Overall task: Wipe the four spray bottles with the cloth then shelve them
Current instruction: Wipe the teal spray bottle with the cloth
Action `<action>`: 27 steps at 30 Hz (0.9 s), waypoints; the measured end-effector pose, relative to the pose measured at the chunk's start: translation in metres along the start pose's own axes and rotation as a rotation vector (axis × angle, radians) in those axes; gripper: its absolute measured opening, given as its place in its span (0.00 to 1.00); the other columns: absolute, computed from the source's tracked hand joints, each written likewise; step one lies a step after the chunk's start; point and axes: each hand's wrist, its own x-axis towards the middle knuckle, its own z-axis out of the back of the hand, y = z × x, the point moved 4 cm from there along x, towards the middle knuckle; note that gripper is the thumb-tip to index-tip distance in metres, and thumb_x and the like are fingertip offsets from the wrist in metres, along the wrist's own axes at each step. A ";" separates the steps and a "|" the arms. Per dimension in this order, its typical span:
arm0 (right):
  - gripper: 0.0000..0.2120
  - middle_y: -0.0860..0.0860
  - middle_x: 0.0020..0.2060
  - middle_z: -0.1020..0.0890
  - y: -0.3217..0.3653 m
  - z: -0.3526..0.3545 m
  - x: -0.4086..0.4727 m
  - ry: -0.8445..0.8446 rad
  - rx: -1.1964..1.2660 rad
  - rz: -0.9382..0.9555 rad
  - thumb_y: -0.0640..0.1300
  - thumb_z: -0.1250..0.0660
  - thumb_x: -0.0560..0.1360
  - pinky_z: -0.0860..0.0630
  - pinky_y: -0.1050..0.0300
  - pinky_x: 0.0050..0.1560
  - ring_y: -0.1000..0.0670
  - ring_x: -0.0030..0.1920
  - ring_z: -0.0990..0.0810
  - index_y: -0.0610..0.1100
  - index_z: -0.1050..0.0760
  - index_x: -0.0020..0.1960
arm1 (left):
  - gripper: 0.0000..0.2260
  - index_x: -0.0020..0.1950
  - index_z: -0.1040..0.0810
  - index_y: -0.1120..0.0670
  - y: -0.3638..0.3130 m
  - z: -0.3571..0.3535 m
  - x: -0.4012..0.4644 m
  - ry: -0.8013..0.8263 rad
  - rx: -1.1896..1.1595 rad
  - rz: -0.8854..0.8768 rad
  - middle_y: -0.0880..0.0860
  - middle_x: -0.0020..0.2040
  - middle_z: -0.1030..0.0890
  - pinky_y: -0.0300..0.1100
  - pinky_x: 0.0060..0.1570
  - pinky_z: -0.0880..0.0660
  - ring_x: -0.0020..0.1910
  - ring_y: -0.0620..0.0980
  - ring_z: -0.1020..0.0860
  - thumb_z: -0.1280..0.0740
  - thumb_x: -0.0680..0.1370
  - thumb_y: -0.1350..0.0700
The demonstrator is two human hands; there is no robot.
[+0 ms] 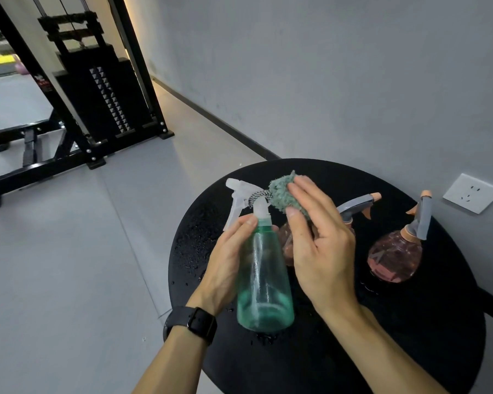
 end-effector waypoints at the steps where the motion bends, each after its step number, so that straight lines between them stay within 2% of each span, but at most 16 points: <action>1: 0.15 0.50 0.65 0.24 0.004 -0.002 0.001 0.001 0.000 0.036 0.33 0.36 0.78 0.31 0.60 0.68 0.54 0.69 0.28 0.38 0.24 0.64 | 0.23 0.67 0.27 0.64 0.001 -0.004 -0.001 0.022 0.007 0.005 0.70 0.62 0.23 0.65 0.66 0.31 0.57 0.64 0.24 0.32 0.78 0.49; 3: 0.15 0.49 0.66 0.25 0.012 -0.007 0.002 0.023 0.000 0.111 0.34 0.37 0.79 0.32 0.56 0.70 0.51 0.71 0.30 0.37 0.25 0.65 | 0.20 0.67 0.26 0.63 0.003 -0.008 -0.001 0.055 0.043 0.010 0.70 0.64 0.24 0.63 0.69 0.31 0.61 0.64 0.23 0.34 0.81 0.51; 6: 0.15 0.48 0.69 0.27 0.016 -0.017 0.000 0.120 -0.046 0.168 0.38 0.40 0.81 0.35 0.53 0.72 0.52 0.74 0.35 0.38 0.26 0.66 | 0.16 0.65 0.24 0.62 0.008 -0.009 -0.002 0.060 0.113 -0.010 0.66 0.62 0.21 0.61 0.69 0.30 0.63 0.61 0.22 0.37 0.83 0.54; 11: 0.16 0.50 0.72 0.31 0.002 -0.028 -0.005 0.297 -0.121 0.114 0.35 0.39 0.81 0.42 0.63 0.74 0.56 0.76 0.41 0.39 0.27 0.68 | 0.15 0.64 0.23 0.64 0.007 -0.010 -0.005 0.046 0.113 -0.053 0.66 0.62 0.20 0.59 0.68 0.29 0.63 0.61 0.22 0.38 0.81 0.56; 13: 0.16 0.50 0.72 0.30 0.000 -0.028 -0.006 0.315 -0.137 0.115 0.36 0.39 0.80 0.42 0.63 0.74 0.56 0.76 0.40 0.39 0.26 0.68 | 0.15 0.63 0.24 0.65 0.006 -0.009 -0.005 0.049 0.081 -0.053 0.68 0.61 0.21 0.57 0.66 0.28 0.60 0.60 0.21 0.38 0.81 0.57; 15: 0.16 0.50 0.71 0.30 -0.001 -0.026 -0.008 0.327 -0.140 0.113 0.36 0.39 0.80 0.42 0.64 0.74 0.56 0.75 0.39 0.39 0.26 0.68 | 0.14 0.58 0.21 0.64 0.005 -0.007 -0.005 0.039 0.057 -0.056 0.68 0.54 0.19 0.53 0.58 0.24 0.54 0.59 0.20 0.37 0.78 0.56; 16: 0.16 0.49 0.71 0.29 -0.002 -0.025 -0.009 0.333 -0.139 0.108 0.36 0.39 0.80 0.42 0.64 0.73 0.56 0.75 0.39 0.39 0.26 0.67 | 0.13 0.55 0.19 0.62 0.005 -0.007 -0.006 0.041 0.041 -0.057 0.64 0.51 0.18 0.49 0.55 0.22 0.52 0.57 0.20 0.36 0.77 0.56; 18: 0.16 0.50 0.70 0.28 -0.003 -0.023 -0.011 0.336 -0.125 0.093 0.36 0.39 0.79 0.40 0.63 0.73 0.56 0.74 0.37 0.39 0.25 0.66 | 0.14 0.59 0.19 0.59 0.003 -0.008 -0.007 0.060 -0.019 -0.045 0.60 0.55 0.17 0.49 0.58 0.22 0.55 0.57 0.19 0.36 0.77 0.55; 20: 0.16 0.51 0.69 0.27 -0.004 -0.020 -0.012 0.326 -0.103 0.080 0.37 0.38 0.79 0.39 0.62 0.73 0.57 0.74 0.36 0.40 0.24 0.65 | 0.18 0.66 0.23 0.61 0.003 -0.006 -0.005 0.063 -0.058 -0.042 0.63 0.62 0.20 0.53 0.65 0.26 0.61 0.59 0.21 0.36 0.78 0.54; 21: 0.16 0.52 0.69 0.27 -0.005 -0.018 -0.013 0.322 -0.090 0.074 0.37 0.38 0.79 0.38 0.61 0.73 0.58 0.73 0.35 0.40 0.23 0.65 | 0.19 0.66 0.24 0.63 0.003 -0.005 -0.004 0.050 -0.068 -0.045 0.64 0.61 0.21 0.55 0.64 0.28 0.59 0.61 0.22 0.35 0.78 0.54; 23: 0.16 0.54 0.68 0.26 -0.008 -0.013 -0.015 0.321 -0.063 0.055 0.36 0.37 0.78 0.33 0.56 0.72 0.60 0.71 0.33 0.42 0.22 0.64 | 0.24 0.62 0.26 0.68 0.004 0.000 -0.002 -0.012 -0.080 -0.032 0.64 0.55 0.24 0.57 0.58 0.30 0.54 0.62 0.26 0.30 0.75 0.52; 25: 0.16 0.55 0.66 0.24 -0.010 -0.008 -0.016 0.296 -0.054 0.035 0.37 0.36 0.77 0.27 0.47 0.66 0.60 0.69 0.30 0.43 0.22 0.63 | 0.23 0.58 0.24 0.67 0.005 0.004 -0.001 -0.054 -0.083 -0.013 0.64 0.50 0.25 0.54 0.49 0.28 0.47 0.61 0.27 0.29 0.71 0.50; 27: 0.15 0.55 0.64 0.23 -0.008 -0.003 -0.013 0.229 -0.029 0.026 0.36 0.36 0.76 0.25 0.47 0.63 0.59 0.67 0.27 0.42 0.21 0.62 | 0.23 0.58 0.24 0.68 0.004 0.003 -0.002 -0.028 -0.101 0.007 0.65 0.50 0.24 0.51 0.46 0.26 0.45 0.61 0.26 0.32 0.73 0.50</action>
